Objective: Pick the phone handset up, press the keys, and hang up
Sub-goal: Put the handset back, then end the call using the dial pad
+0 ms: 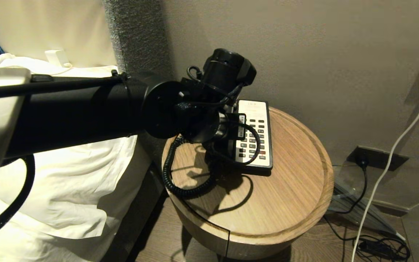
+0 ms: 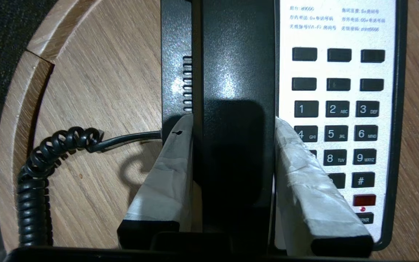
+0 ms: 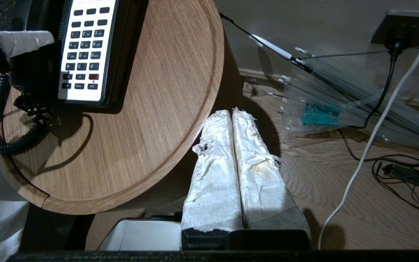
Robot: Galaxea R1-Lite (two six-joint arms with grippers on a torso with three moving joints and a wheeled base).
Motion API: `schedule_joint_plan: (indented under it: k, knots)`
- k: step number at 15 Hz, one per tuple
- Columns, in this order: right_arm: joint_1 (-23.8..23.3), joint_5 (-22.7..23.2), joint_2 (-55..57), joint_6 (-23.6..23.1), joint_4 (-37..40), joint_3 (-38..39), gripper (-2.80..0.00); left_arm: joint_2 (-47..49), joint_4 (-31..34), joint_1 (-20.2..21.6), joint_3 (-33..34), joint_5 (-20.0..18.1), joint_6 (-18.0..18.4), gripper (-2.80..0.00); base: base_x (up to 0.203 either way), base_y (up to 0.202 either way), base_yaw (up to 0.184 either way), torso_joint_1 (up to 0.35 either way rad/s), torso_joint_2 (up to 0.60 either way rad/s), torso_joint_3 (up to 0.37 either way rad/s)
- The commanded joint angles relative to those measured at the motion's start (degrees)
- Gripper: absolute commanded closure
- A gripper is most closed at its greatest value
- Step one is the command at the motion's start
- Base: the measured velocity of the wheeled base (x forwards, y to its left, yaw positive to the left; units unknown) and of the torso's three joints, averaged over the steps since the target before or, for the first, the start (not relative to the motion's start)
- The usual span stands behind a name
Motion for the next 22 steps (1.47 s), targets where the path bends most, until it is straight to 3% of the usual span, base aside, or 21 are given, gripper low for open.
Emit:
schedule_joint_plan:
  k: [1, 3, 4, 12, 13, 19, 22]
  knots:
    - [0.0, -0.1, 0.2, 0.1, 0.0, 0.0, 0.00, 1.0, 0.2, -0.1, -0.1, 0.3, -0.8, 0.00, 0.000, 0.000, 0.000, 0.000, 0.00, 0.000]
    - [0.0, 0.0, 0.1, 0.1, 0.1, 0.2, 0.00, 1.1, 0.3, -0.3, -0.2, 0.6, -1.4, 0.00, 0.000, 0.000, 0.000, 0.000, 0.00, 0.000]
    - [0.0, 0.0, 0.1, 0.2, 0.0, 0.4, 0.00, 1.1, 0.3, -0.4, 0.2, 0.8, -1.6, -2.80, 0.000, 0.000, 0.000, 0.000, 0.00, 0.000]
    - [0.0, 0.1, -0.2, 0.1, -0.3, 2.1, 0.00, -3.1, 0.3, -0.6, 0.7, 1.5, -1.7, -2.80, 0.000, 0.000, 0.000, 0.000, 0.00, 0.000]
    - [0.0, 0.1, -0.4, 0.0, -0.3, 2.2, 0.00, -4.8, 0.4, -0.6, 2.4, 1.5, -1.7, 0.00, 0.000, 0.000, 0.000, 0.000, 0.00, 0.000]
    - [0.2, 4.0, 2.5, 0.1, -0.6, 4.8, 0.00, -25.7, 0.1, -0.6, 15.1, -0.3, -4.6, 0.00, 0.000, 0.000, 0.000, 0.000, 0.00, 0.000]
    - [0.3, 5.3, 9.2, 0.0, -0.6, -1.0, 0.00, -39.6, -0.2, 1.9, 23.0, -4.5, -7.7, 0.00, 0.000, 0.000, 0.000, 0.000, 0.00, 0.000]
